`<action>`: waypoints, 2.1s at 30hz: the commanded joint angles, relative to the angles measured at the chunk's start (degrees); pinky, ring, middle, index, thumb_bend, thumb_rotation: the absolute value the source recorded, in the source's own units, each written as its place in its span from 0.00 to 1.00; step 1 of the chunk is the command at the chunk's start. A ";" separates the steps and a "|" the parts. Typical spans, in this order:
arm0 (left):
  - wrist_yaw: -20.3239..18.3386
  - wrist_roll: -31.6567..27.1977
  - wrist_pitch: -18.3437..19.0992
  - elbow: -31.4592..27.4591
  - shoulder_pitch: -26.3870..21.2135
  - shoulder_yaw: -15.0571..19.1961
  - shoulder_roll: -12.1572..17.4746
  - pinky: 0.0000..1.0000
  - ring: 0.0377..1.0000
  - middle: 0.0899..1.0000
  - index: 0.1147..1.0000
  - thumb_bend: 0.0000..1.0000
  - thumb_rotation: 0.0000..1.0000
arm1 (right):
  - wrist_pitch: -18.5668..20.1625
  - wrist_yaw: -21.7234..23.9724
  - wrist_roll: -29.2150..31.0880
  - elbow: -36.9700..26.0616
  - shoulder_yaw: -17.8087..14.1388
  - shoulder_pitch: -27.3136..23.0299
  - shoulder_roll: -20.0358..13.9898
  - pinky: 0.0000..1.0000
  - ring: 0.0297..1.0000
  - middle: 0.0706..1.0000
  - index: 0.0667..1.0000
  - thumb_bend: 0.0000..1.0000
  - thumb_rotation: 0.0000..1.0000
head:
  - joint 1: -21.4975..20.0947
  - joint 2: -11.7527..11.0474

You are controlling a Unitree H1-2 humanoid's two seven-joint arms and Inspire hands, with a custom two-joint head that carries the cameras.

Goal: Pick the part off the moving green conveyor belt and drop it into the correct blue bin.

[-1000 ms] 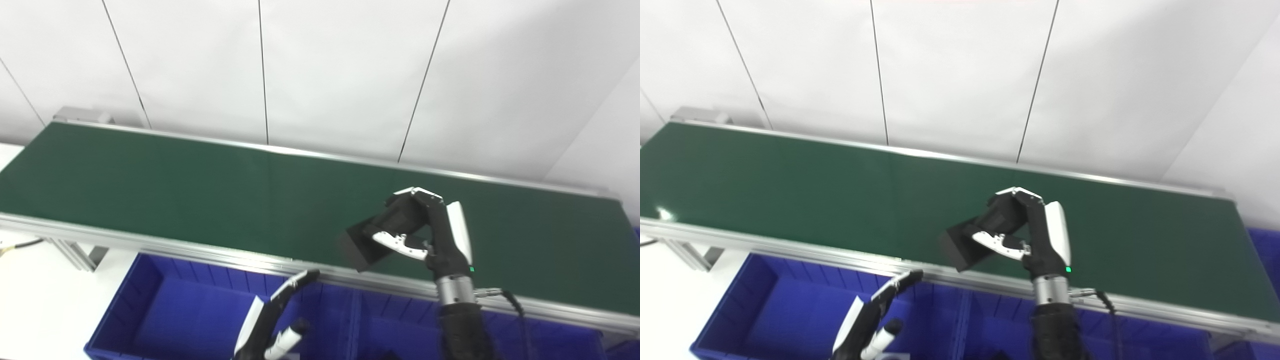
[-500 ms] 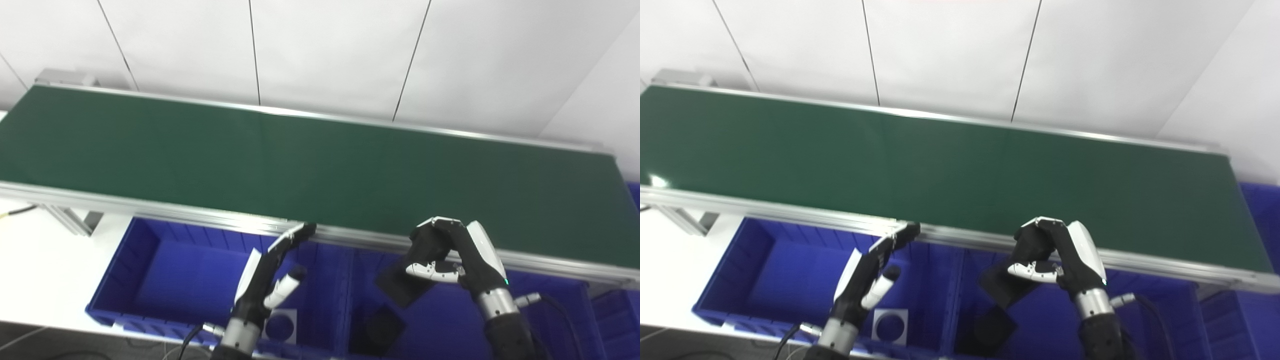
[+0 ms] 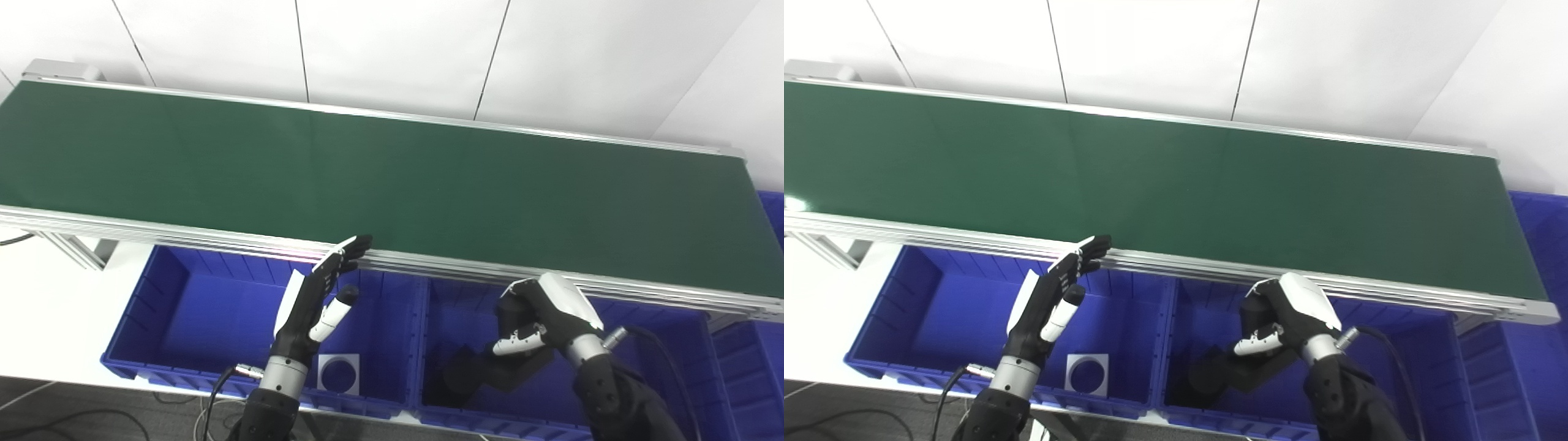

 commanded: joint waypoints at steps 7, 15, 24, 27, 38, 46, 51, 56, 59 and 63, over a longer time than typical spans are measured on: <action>-0.57 -0.12 -1.59 -2.42 -0.51 0.49 1.20 0.85 0.85 0.82 0.80 0.67 1.00 | 1.25 7.92 -13.10 -4.88 6.39 -1.92 -3.63 0.86 0.87 0.88 0.79 0.72 0.16 | -2.01 -0.02; -2.02 -0.07 -0.76 -3.83 0.33 0.86 3.05 0.87 0.86 0.84 0.82 0.69 1.00 | 1.57 11.14 -25.05 -14.54 5.70 3.39 -0.64 1.00 1.00 0.99 0.90 0.82 0.38 | -5.59 -1.81; -4.66 -2.75 -2.49 -3.75 -0.23 1.46 5.87 0.87 0.87 0.84 0.82 0.70 1.00 | 0.71 -2.31 -27.13 -21.86 -0.96 17.19 13.11 1.00 1.00 1.00 0.99 0.86 0.36 | -16.14 -5.58; -5.52 -3.74 -2.76 -3.85 -0.78 1.45 6.30 0.87 0.87 0.84 0.82 0.67 1.00 | -3.00 -12.36 -19.16 -21.11 -3.42 20.62 17.68 1.00 1.00 1.00 1.00 0.84 0.33 | -17.50 -6.51; -6.66 -4.21 -4.63 -0.23 -2.80 0.98 6.36 0.86 0.87 0.85 0.84 0.72 1.00 | -23.21 -22.33 17.66 -15.01 -8.84 26.09 21.91 0.92 0.97 1.00 1.00 0.76 0.70 | -15.65 -9.22; -5.77 -3.71 -6.51 3.26 -1.49 0.89 5.37 0.89 0.89 0.86 0.83 0.75 1.00 | -30.22 -23.61 26.19 -10.51 -11.28 26.30 20.83 0.92 0.93 0.96 0.99 0.78 0.84 | -11.83 -12.44; -5.51 -4.39 -8.36 5.07 -1.00 1.43 4.82 0.89 0.89 0.85 0.82 0.74 1.00 | -34.51 -23.07 30.50 -7.53 -12.70 25.38 20.06 0.90 0.92 0.95 0.97 0.76 0.87 | -10.93 -15.25; -5.58 -4.73 -10.14 6.87 -1.08 1.90 4.57 0.90 0.89 0.85 0.82 0.76 1.00 | -38.19 -23.28 33.50 -4.96 -13.57 25.04 20.42 0.91 0.91 0.94 0.96 0.72 0.90 | -10.95 -16.72; -5.47 -5.15 -11.85 8.51 -1.38 2.09 4.41 0.90 0.89 0.84 0.82 0.77 1.00 | -39.74 -23.50 33.75 -3.46 -13.79 25.13 20.62 0.93 0.91 0.93 0.95 0.70 0.90 | -11.04 -18.19; -5.15 -5.18 -12.62 9.87 -1.47 2.21 4.16 0.89 0.89 0.84 0.81 0.78 1.00 | -41.32 -23.45 35.35 -1.71 -14.26 25.18 21.28 0.94 0.91 0.92 0.94 0.69 0.87 | -10.12 -19.81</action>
